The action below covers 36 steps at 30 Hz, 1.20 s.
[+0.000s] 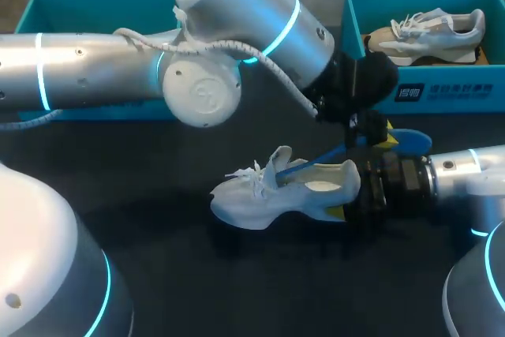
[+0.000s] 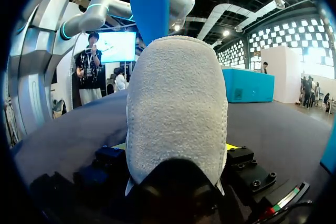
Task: Take the shoe out of the shoebox, open the shoe tongue, remove and reinsert the insole, then place the shoe into the shoebox
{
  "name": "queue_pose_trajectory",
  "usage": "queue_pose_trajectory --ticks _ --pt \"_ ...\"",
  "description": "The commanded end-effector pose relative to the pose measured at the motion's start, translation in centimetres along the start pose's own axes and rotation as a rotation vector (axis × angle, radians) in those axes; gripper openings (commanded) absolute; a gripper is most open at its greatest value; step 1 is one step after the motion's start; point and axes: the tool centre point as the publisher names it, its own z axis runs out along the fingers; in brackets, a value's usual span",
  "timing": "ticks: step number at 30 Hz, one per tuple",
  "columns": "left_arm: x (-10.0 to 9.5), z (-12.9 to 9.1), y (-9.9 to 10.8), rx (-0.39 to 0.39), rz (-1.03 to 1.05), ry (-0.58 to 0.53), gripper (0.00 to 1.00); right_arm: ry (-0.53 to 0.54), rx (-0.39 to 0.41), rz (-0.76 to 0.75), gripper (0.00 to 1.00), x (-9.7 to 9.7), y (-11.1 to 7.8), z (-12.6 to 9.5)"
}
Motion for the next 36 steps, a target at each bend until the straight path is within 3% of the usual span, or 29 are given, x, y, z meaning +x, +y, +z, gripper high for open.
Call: queue_pose_trajectory --ticks 1,10,27,36 --pt "0.5 -0.7 -0.3 0.035 0.009 0.045 0.00 -0.002 0.001 -0.001 0.00 0.1 -0.2 0.2" --pt "1.4 -2.9 -3.2 0.087 0.025 0.061 0.00 -0.002 0.001 -0.001 0.00 0.1 -0.2 0.2" --pt "1.4 -2.9 -3.2 0.087 0.025 0.061 0.00 -0.002 0.001 -0.001 0.00 0.1 -0.2 0.2" --pt "1.0 -6.0 -7.0 0.383 0.025 0.121 0.00 -0.002 0.001 -0.001 0.00 0.1 -0.2 0.2"
